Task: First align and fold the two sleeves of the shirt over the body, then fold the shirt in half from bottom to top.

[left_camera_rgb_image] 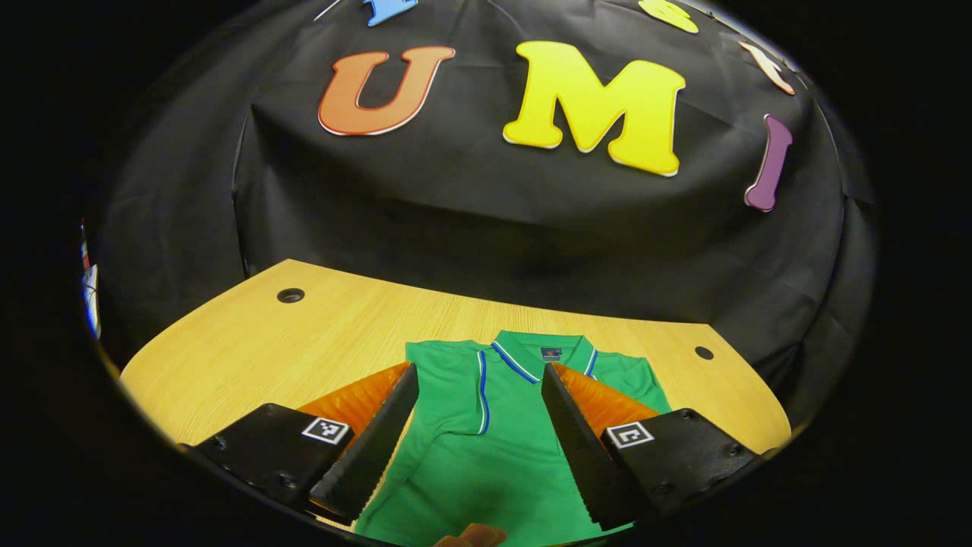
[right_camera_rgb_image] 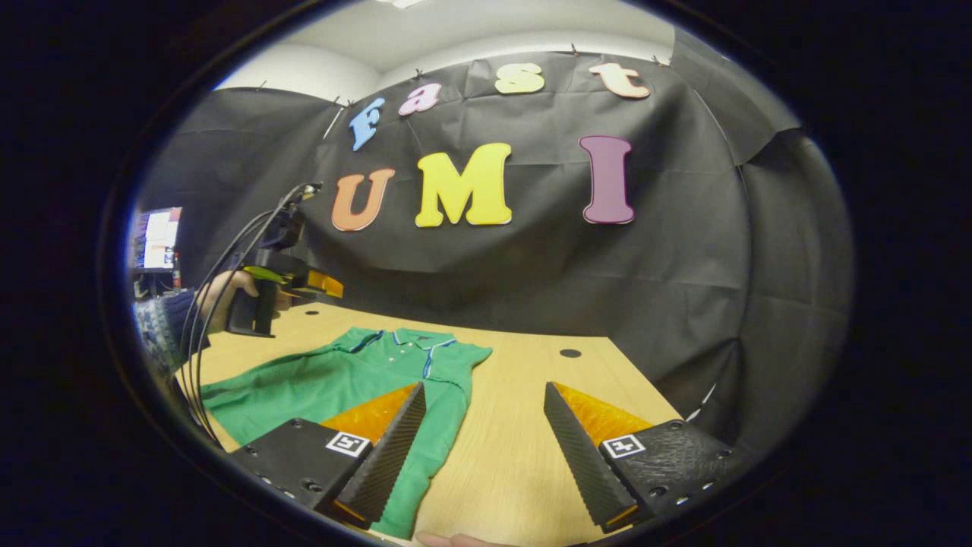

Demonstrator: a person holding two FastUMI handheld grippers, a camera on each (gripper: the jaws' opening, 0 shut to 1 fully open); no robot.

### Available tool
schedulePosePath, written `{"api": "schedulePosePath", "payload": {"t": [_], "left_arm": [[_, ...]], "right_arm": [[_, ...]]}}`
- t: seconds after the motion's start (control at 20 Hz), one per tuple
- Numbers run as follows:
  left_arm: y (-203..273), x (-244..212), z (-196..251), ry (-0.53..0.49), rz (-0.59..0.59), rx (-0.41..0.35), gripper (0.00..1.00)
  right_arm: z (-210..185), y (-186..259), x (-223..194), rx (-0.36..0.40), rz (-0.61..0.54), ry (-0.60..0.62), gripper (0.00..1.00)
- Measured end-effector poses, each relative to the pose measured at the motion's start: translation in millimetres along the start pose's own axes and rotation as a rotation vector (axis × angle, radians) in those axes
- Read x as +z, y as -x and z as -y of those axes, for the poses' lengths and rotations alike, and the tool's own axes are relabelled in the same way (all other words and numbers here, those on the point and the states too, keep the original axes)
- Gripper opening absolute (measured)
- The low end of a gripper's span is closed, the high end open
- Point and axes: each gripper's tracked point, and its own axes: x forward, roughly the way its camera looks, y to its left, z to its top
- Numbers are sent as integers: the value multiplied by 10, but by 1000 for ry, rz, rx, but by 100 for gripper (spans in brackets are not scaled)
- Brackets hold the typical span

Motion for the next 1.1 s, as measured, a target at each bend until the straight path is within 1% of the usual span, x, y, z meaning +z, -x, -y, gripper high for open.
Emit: {"api": "schedulePosePath", "payload": {"t": [0.05, 0.2, 0.3, 0.4, 0.5, 0.55, 0.6, 0.65, 0.75, 0.85, 0.95, 1.0, 1.05, 1.1], "left_arm": [[179, 4, -15, -15, 15, -3, 100], [730, 99, -175, -101, 97, 39, 100], [1099, 11, -230, -133, 115, 53, 100], [1411, -174, -277, -158, 99, 45, 100], [1711, -320, -442, -150, 103, 59, 100], [1837, -403, -512, -135, 102, 66, 96], [1959, -542, -584, -126, 93, 71, 100], [2066, -642, -646, -120, 94, 76, 100], [2205, -792, -747, -108, 94, 92, 100], [2241, -960, -776, -106, 78, 82, 100], [2253, -1129, -835, -112, 47, 84, 100], [2244, -1173, -877, -116, 47, 91, 100], [2227, -1231, -923, -116, 40, 101, 100], [2215, -1290, -950, -107, 33, 108, 100]], "right_arm": [[-9, 50, 16, -5, 5, -2, 95], [-6, 185, 104, -43, 12, -25, 95], [-82, 269, 131, -35, 9, -29, 95], [-173, 391, 101, -13, 12, -48, 95], [-214, 486, -58, 1, -10, -60, 95], [-231, 541, -138, 7, -21, -67, 94], [-235, 586, -219, 9, -32, -71, 94], [-207, 625, -287, 2, -38, -74, 95], [-147, 674, -392, -17, -54, -77, 95], [-90, 690, -526, -50, -100, -72, 96], [-202, 688, -607, -35, -126, -81, 95], [-266, 672, -645, -24, -138, -80, 91], [-334, 651, -686, -10, -151, -83, 95], [-420, 632, -753, 6, -172, -87, 96]]}}
